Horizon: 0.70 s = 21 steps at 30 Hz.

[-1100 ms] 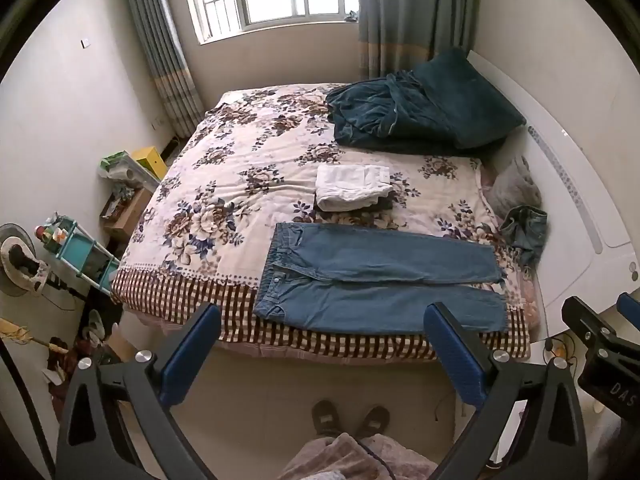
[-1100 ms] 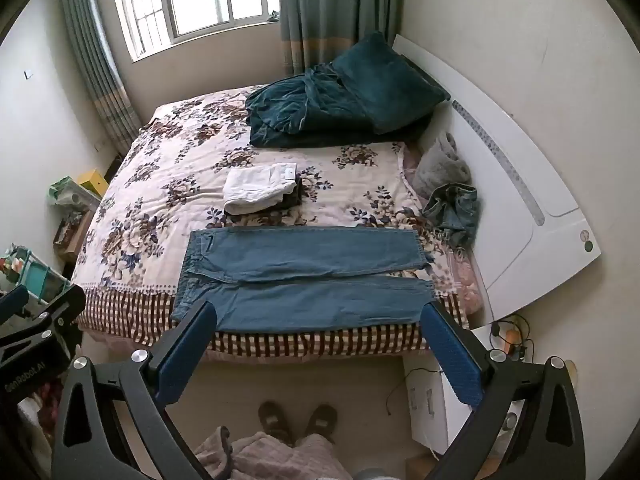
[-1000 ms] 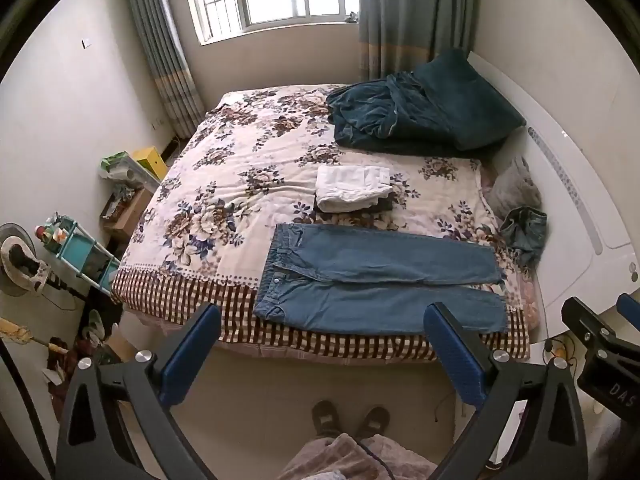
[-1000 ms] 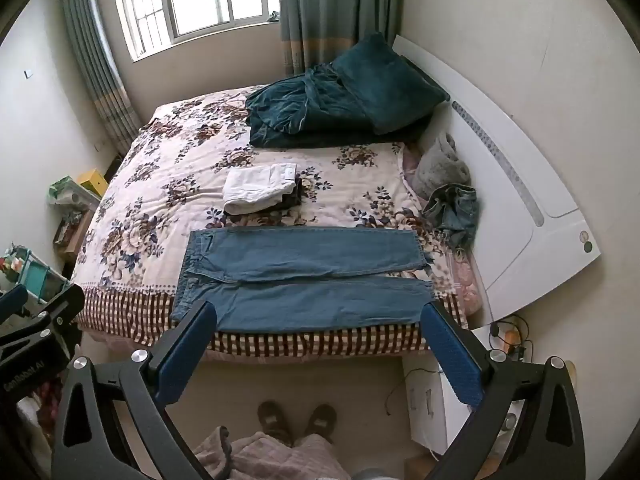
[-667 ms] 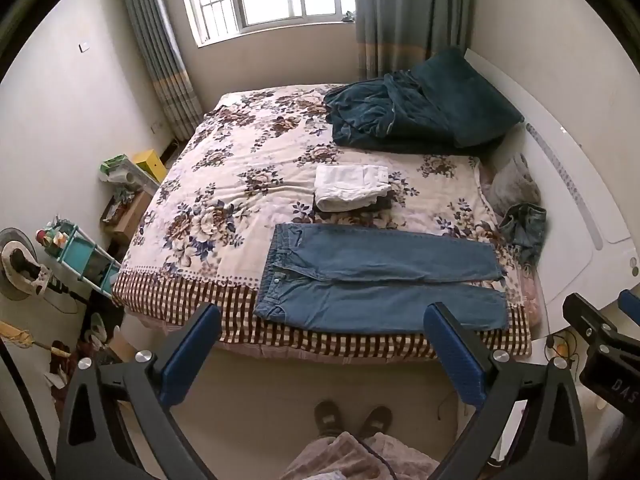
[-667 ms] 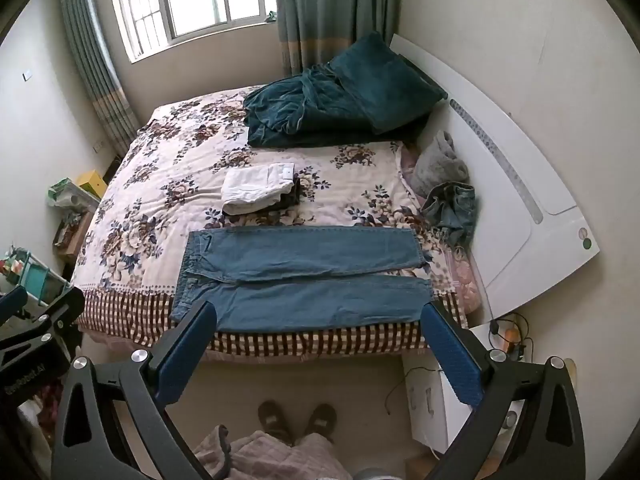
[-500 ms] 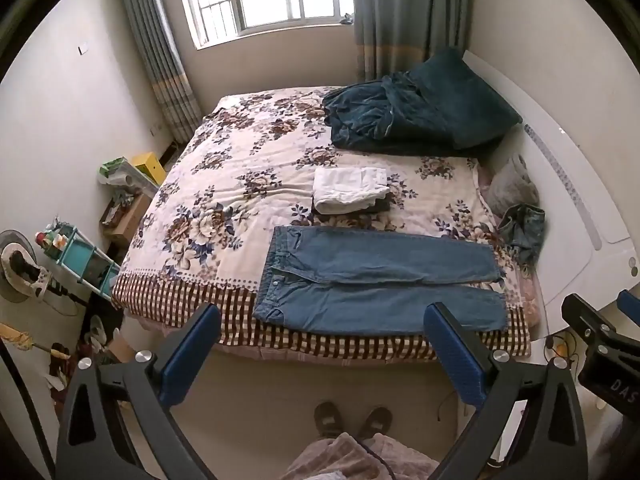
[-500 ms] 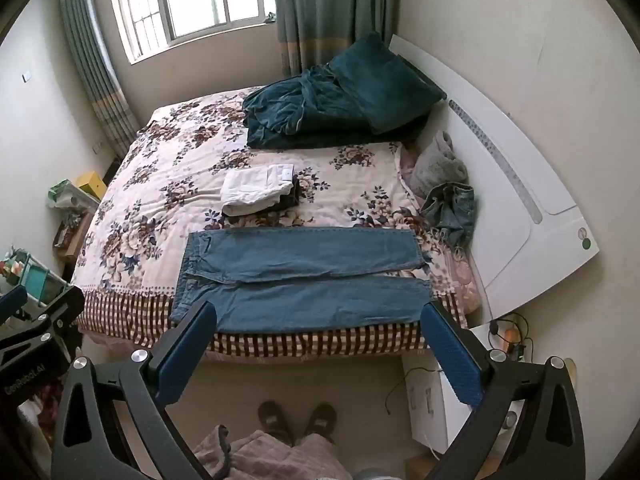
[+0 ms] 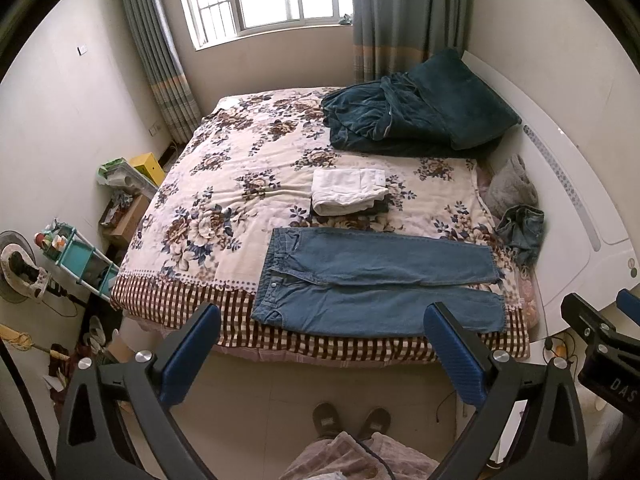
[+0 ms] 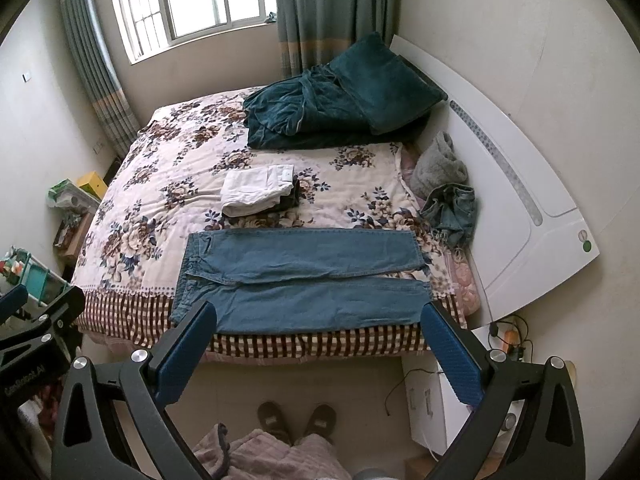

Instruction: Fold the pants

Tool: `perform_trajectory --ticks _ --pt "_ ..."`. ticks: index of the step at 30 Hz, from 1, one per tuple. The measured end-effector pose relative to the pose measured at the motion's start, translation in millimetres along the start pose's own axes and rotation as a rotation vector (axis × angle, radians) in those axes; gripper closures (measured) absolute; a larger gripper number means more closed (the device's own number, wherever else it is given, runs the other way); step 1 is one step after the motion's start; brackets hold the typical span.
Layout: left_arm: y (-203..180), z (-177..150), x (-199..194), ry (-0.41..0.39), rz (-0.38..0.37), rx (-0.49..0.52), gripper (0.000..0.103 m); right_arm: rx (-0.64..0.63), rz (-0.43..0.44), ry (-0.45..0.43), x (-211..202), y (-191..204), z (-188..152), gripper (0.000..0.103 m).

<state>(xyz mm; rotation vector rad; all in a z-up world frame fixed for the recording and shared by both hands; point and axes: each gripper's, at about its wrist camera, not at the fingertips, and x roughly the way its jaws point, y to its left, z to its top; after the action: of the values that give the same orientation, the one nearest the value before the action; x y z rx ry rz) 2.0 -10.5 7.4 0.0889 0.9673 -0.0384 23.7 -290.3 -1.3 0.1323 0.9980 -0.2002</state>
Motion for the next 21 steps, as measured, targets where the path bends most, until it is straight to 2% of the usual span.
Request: perform_trajectory --ticks 21 --pt "-0.7 5.8 1.6 -0.001 0.000 0.002 0.000 -0.001 0.007 -0.002 -2.5 1.1 7.6 0.000"
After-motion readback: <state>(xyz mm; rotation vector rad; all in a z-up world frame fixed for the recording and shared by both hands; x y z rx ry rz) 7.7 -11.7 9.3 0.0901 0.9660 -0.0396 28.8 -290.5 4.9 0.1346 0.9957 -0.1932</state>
